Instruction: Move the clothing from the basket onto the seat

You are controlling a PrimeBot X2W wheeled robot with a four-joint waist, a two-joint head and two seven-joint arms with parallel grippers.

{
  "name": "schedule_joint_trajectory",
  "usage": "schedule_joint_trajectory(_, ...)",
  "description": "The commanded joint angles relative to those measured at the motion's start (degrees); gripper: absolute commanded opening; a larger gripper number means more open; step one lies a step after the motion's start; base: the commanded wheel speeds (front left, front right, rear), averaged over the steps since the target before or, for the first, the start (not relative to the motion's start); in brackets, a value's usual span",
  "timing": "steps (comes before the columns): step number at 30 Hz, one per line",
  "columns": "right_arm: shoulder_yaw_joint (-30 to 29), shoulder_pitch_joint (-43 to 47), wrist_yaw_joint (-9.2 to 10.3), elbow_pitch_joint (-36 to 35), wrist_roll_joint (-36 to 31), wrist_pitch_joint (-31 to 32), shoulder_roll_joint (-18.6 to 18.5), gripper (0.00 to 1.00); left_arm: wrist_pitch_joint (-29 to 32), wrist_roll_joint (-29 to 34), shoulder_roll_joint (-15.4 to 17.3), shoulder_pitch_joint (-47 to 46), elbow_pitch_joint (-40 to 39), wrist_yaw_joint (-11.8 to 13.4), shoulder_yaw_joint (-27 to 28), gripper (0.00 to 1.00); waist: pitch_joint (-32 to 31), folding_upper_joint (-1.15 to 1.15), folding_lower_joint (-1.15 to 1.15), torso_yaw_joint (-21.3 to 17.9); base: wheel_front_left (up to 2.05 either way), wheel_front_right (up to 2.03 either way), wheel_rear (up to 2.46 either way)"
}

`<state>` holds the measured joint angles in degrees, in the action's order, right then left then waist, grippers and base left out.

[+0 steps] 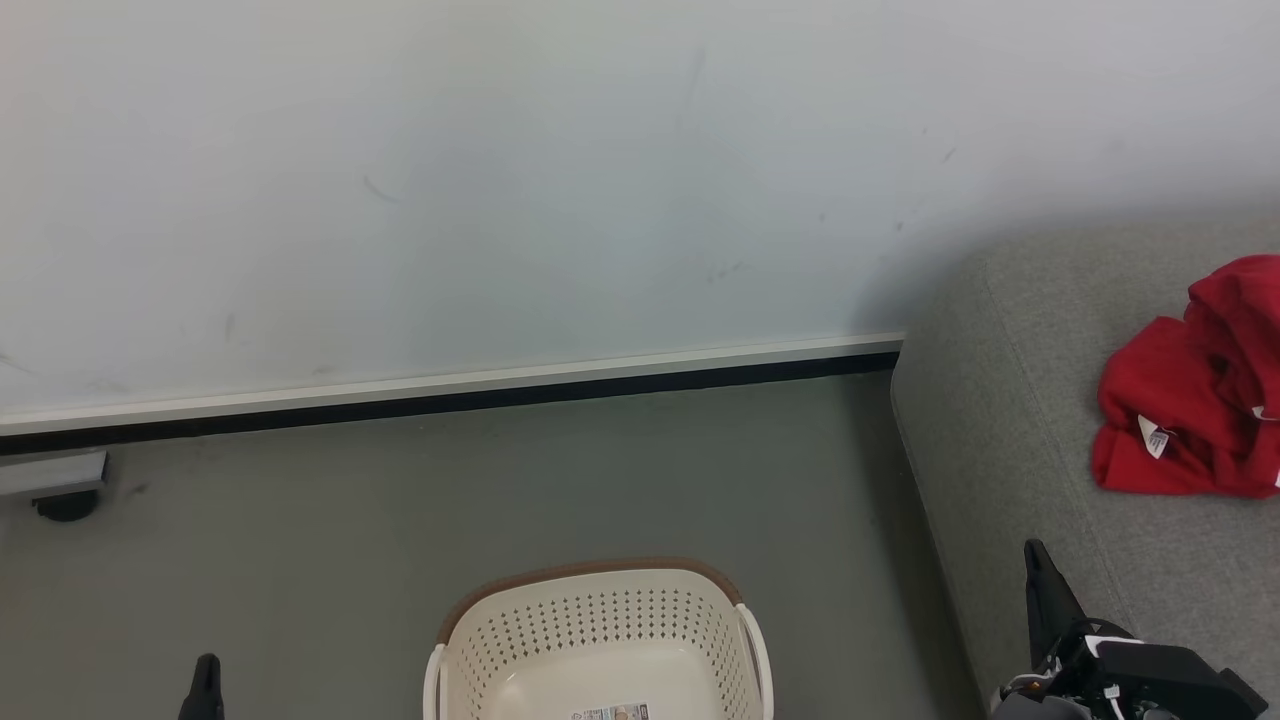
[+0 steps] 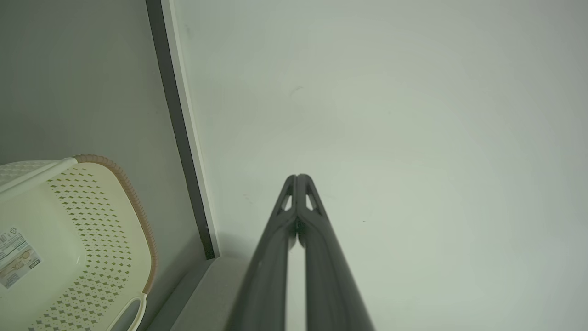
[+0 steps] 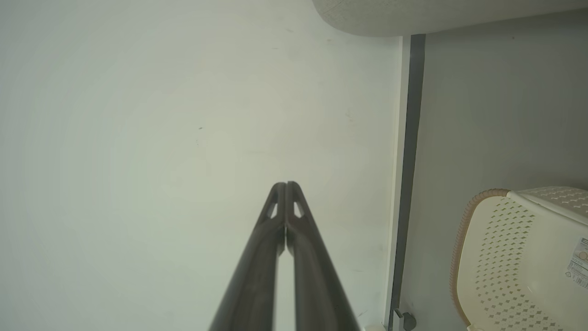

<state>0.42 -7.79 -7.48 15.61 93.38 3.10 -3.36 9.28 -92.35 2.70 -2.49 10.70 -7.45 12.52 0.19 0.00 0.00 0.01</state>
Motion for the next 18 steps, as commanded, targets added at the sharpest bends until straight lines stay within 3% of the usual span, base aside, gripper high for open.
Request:
schedule_joint_trajectory(1, -0.03, -0.52, -0.02, 0.01, 0.34, 0.32, 0.13, 0.00, 0.19, -0.30, 0.33, -0.43, 0.16, -0.12, 0.21, 0.00, 0.00, 0.00, 0.00, 0.00, 0.00, 0.00, 0.00)
schedule_joint_trajectory(18, -0.21, -0.52, -0.02, 0.02, 0.09, 0.36, 0.24, 0.00, 0.19, -0.30, 0.32, -0.41, 0.15, -0.12, 0.23, 0.00, 0.00, 0.00, 0.00, 0.00, 0.00, 0.00, 0.00)
